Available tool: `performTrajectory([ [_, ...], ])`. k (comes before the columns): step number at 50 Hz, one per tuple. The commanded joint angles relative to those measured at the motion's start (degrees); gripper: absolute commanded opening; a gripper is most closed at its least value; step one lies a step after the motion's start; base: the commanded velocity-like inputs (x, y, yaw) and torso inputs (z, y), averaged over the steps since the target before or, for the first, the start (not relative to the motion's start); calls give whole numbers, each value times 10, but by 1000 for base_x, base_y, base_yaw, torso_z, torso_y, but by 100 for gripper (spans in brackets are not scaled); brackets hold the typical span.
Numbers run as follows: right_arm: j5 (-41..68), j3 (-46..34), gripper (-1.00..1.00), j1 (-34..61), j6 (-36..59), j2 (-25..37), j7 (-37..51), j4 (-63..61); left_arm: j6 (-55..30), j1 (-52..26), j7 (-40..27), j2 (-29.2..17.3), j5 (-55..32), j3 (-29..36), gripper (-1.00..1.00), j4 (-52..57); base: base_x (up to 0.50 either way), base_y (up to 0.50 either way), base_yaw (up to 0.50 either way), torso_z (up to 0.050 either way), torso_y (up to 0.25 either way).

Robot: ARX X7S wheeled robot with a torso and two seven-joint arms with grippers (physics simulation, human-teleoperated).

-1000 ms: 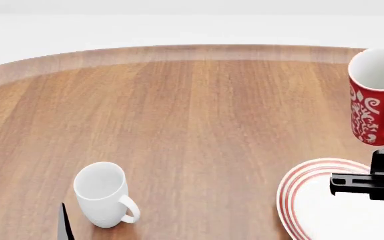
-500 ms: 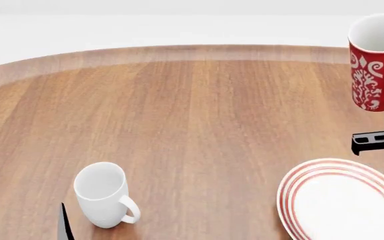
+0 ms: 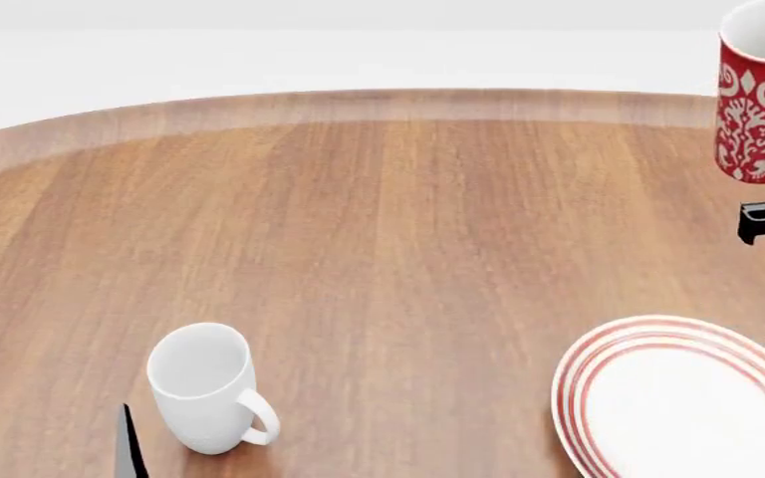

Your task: Pick up the red mug and put it on the plate

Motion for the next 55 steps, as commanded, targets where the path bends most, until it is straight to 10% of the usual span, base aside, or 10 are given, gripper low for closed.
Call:
performTrajectory([
  [1, -43, -16, -100, 43, -31, -27, -35, 103, 0, 0, 2, -1, -5, 2, 100, 0, 0, 0, 0, 0, 0],
  [55, -50, -16, -100, -9, -151, -74, -127, 231, 2, -2, -12, -4, 12, 5, 100, -1, 0, 0, 0, 0, 0],
])
